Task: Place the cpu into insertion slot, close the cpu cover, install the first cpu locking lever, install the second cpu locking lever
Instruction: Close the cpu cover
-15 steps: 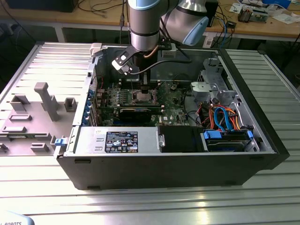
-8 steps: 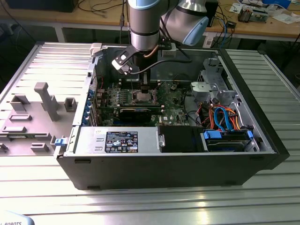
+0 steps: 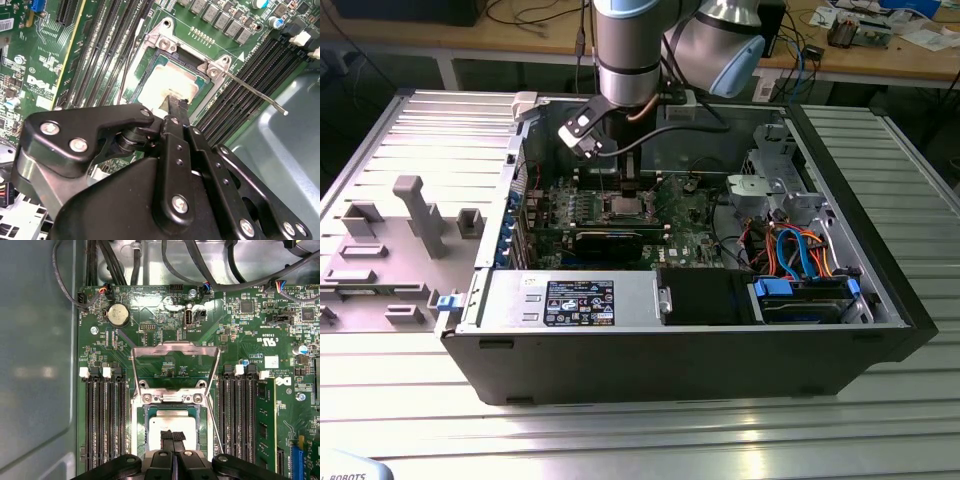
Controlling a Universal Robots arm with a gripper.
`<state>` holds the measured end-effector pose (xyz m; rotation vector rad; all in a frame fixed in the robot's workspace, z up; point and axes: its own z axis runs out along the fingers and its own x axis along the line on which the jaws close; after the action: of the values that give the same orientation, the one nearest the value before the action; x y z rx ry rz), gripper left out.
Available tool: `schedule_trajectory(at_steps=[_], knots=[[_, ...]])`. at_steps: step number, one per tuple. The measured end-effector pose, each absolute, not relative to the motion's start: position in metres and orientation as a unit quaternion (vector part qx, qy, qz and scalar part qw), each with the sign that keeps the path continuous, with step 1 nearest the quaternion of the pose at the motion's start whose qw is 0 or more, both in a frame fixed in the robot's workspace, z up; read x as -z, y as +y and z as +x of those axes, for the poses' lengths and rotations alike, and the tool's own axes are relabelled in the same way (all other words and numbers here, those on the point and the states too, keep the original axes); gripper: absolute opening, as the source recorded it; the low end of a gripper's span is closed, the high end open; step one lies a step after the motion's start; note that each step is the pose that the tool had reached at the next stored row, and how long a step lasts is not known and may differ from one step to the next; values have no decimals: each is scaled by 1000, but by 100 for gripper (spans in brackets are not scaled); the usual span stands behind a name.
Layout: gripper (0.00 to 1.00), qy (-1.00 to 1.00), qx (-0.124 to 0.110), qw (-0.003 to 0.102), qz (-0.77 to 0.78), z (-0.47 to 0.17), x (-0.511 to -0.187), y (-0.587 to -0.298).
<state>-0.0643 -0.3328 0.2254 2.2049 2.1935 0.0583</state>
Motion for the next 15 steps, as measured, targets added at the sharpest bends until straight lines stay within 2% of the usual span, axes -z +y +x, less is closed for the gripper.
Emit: schedule_trajectory(at_steps=[15], knots=[[11, 705, -19, 15, 709, -64, -227, -333]])
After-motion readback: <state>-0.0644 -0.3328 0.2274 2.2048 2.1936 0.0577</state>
